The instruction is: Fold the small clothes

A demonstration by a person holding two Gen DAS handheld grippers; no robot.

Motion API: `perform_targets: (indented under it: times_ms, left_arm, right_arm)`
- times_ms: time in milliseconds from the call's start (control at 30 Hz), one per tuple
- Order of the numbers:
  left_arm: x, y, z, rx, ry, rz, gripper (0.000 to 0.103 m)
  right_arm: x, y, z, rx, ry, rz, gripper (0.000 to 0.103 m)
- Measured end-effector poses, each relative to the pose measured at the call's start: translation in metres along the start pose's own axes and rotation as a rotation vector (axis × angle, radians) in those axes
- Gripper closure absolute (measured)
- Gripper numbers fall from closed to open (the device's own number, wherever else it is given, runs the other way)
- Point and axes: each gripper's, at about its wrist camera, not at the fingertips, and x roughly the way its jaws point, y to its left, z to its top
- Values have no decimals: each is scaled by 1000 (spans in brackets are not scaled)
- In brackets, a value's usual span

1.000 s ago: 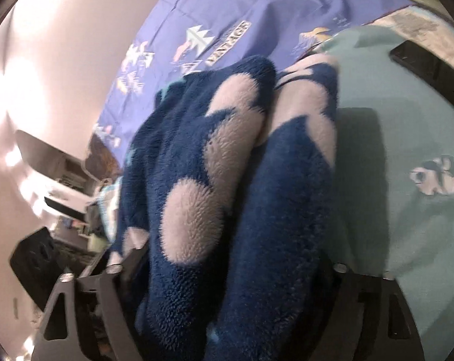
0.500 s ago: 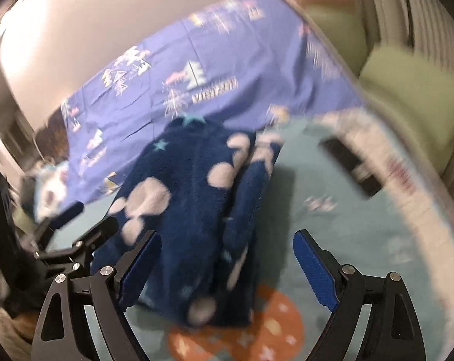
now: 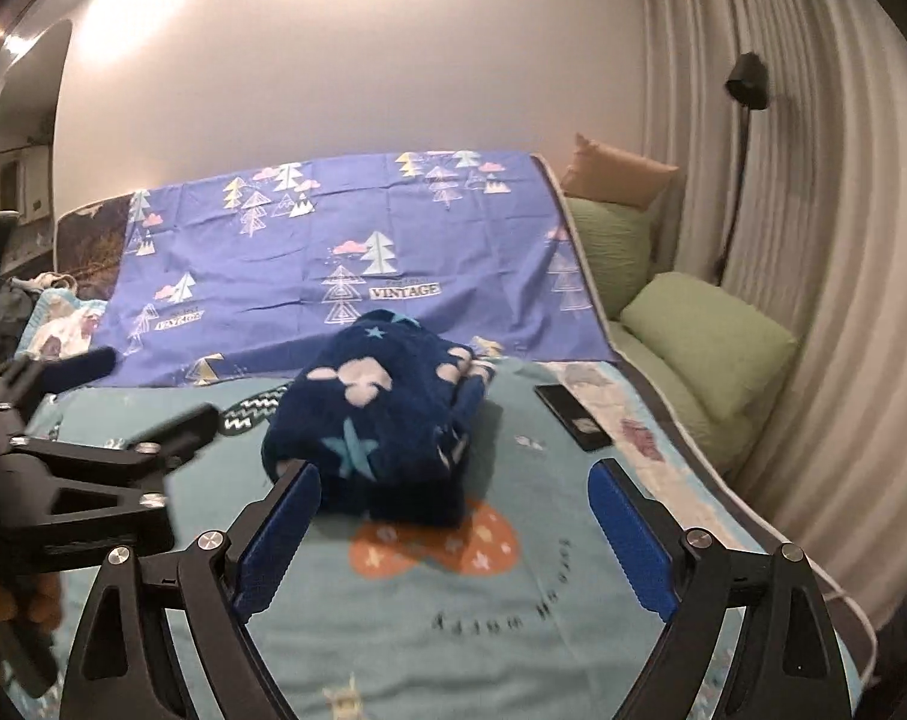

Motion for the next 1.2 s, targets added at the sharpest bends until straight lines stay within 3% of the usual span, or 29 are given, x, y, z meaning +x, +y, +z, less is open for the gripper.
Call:
perform_targets:
  times_ms: [167, 267, 467, 800, 1200]
  left_arm:
    - [-50, 0, -33, -37, 2, 17, 1]
    - [-69, -2, -43, -44, 4, 4, 1]
    - [-96, -5, -57, -68, 7, 30, 1]
    - [-122, 4, -74, -117, -7, 70, 1]
    - [-125, 6, -78, -100, -13, 102, 1]
  right_arm:
    - [-41, 2, -19, 70, 3, -21, 10]
    - [-62, 10, -27, 85, -5, -21, 4]
    - [-96, 24, -39, 102, -49, -44, 4]
    - [-107, 30, -51, 128, -13, -52, 4]
    - [-115, 29, -57, 134, -14, -75, 4]
